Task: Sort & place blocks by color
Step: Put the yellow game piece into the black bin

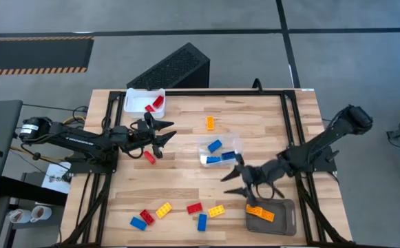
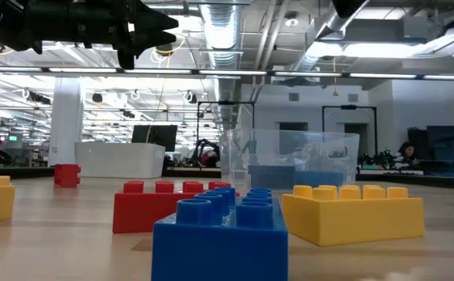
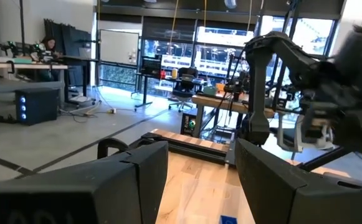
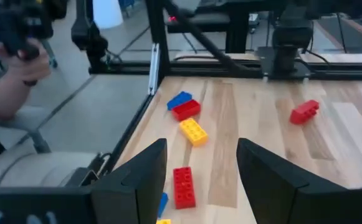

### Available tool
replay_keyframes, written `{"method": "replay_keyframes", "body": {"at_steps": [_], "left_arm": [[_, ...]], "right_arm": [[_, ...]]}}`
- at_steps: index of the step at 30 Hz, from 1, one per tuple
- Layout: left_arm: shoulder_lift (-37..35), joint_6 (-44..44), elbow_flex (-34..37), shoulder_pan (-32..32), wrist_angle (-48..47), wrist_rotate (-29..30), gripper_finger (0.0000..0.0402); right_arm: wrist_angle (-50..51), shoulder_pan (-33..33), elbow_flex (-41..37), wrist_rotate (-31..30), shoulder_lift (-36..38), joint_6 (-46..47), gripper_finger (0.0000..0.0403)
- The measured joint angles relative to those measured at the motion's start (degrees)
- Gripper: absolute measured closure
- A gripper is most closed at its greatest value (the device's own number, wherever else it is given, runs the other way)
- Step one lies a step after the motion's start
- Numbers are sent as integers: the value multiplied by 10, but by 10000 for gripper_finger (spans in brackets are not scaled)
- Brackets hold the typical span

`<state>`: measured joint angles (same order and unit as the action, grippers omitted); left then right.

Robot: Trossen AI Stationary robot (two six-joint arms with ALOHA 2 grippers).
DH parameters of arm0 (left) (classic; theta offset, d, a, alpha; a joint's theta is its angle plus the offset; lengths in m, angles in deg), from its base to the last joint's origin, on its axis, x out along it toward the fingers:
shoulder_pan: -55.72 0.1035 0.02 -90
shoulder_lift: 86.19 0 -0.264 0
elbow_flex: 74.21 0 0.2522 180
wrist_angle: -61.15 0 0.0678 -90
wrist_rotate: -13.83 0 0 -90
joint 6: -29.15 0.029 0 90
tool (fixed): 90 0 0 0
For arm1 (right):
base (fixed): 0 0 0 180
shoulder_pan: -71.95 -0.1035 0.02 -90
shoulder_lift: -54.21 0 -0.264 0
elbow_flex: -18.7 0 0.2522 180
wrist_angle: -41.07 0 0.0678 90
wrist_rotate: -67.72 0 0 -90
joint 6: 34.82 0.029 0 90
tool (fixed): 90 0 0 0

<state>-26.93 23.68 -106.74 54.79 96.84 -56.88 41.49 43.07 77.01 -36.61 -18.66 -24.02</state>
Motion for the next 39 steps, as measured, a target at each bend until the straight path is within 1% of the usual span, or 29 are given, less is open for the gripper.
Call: {"method": "replay_keyframes", "body": {"at_steps": [2,7,9,12,17,19,21,24,27,31,34,39], "left_arm": [[0,-9,0,0,0,0,228],[0,-19,0,0,-1,0,228],[0,-19,0,0,-5,0,228],[0,-19,0,0,-9,0,228],[0,-10,0,0,-11,0,228],[0,-10,0,0,-13,0,228],[0,-10,0,0,-14,0,228],[0,-10,0,0,-24,1,228],[0,-8,0,0,-25,1,228],[0,-10,0,0,-26,1,228],[0,-12,0,0,-26,2,229],[0,-17,0,0,-26,2,229]], "right_arm": [[-5,-14,14,-8,-28,-7,189],[10,-19,53,-7,-112,-8,188],[50,-14,79,-7,-139,-9,188],[138,-1,118,-6,-181,-14,188],[251,26,178,0,-229,-21,188],[266,35,195,29,-245,-35,189],[271,41,200,76,-259,-38,192],[247,42,201,156,-284,-27,203],[217,38,201,212,-310,7,216],[203,30,202,241,-337,43,226],[203,29,205,263,-345,57,224],[203,35,206,254,-333,46,201]]}}
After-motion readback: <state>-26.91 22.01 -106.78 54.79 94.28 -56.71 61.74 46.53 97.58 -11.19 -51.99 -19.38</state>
